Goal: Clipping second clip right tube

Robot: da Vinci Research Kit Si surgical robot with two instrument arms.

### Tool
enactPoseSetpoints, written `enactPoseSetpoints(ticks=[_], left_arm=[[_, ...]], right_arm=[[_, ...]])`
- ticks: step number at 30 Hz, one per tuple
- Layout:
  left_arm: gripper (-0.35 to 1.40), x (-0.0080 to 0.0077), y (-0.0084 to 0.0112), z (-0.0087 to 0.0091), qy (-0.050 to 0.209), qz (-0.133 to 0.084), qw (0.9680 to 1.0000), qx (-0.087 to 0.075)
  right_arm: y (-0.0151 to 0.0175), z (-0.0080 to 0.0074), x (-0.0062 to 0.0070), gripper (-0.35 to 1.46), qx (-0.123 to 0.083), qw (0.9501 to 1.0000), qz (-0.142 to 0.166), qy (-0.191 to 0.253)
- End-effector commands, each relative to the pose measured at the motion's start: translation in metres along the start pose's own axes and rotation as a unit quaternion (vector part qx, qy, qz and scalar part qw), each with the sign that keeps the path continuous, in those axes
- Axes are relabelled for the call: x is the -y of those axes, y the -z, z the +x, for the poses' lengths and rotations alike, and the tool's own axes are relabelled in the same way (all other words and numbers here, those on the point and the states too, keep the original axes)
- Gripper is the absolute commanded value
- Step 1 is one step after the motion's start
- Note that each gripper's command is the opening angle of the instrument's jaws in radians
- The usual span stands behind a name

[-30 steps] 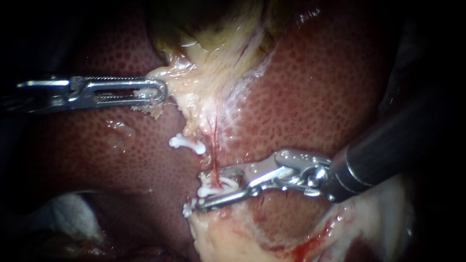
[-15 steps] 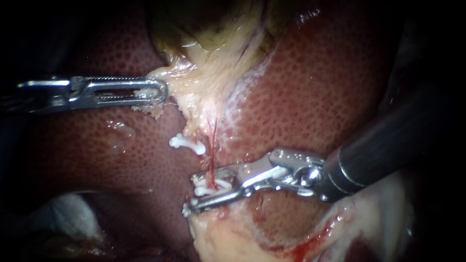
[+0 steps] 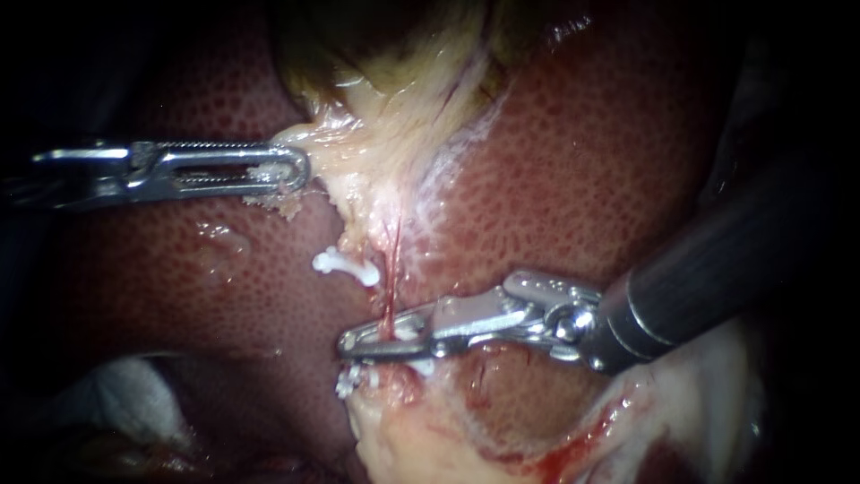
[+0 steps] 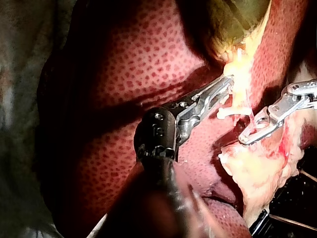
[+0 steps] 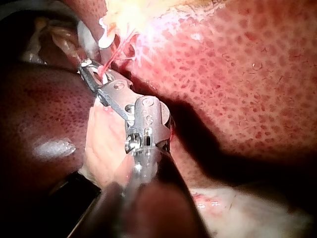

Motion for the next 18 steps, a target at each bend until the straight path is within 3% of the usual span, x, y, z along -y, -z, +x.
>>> enactPoseSetpoints(ticks=[1,18], left_arm=[[-0.35,0.0,0.0,0.0,0.0,0.0,1.0,0.0],[-0.35,0.0001,0.0,0.0,0.0,0.001,1.0,0.002]], right_arm=[[0.0001,-0.0001,0.0,-0.35,0.001,1.0,0.001,0.0],[0.0001,-0.0001,0.0,-0.35,0.002,1.0,0.003,0.001]])
